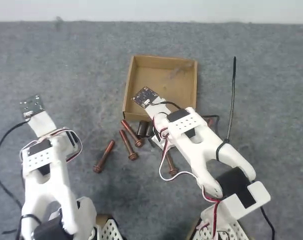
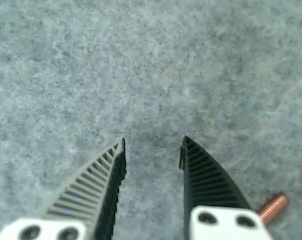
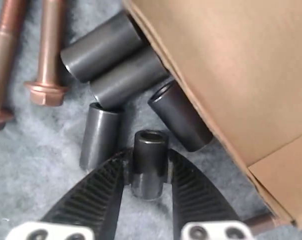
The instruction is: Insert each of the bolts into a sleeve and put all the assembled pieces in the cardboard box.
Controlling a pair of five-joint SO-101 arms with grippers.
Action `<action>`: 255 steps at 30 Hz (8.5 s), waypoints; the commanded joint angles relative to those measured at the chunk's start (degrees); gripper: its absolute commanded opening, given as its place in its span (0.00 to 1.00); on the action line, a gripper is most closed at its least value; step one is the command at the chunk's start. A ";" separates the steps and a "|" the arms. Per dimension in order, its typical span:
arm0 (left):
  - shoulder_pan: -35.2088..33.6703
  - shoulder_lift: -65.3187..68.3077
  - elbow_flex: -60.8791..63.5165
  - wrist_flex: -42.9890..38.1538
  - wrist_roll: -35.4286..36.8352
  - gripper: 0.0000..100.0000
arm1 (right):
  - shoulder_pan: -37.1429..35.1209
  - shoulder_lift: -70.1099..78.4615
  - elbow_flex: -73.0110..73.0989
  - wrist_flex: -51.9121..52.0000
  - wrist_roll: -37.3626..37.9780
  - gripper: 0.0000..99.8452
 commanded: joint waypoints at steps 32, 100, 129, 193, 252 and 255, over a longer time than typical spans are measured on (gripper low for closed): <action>0.26 -3.08 -0.40 -1.32 -0.44 0.16 | 1.71 -1.89 1.58 -1.10 -1.23 0.09; 26.64 -3.08 -10.86 32.62 -14.51 0.01 | 18.24 -27.03 20.66 -3.74 -11.69 0.01; 23.56 -2.46 3.91 14.95 -17.32 0.01 | 18.24 -27.03 20.84 -3.91 -11.69 0.01; 10.90 28.66 -24.48 18.99 3.43 0.01 | 17.45 -27.03 21.80 -5.58 -9.76 0.01; 11.87 24.88 -27.74 -5.27 33.32 0.01 | 15.43 -27.03 22.51 -6.64 -7.74 0.01; 11.25 24.88 -27.74 -5.27 33.67 0.01 | 15.43 -27.03 22.51 -6.73 -7.74 0.01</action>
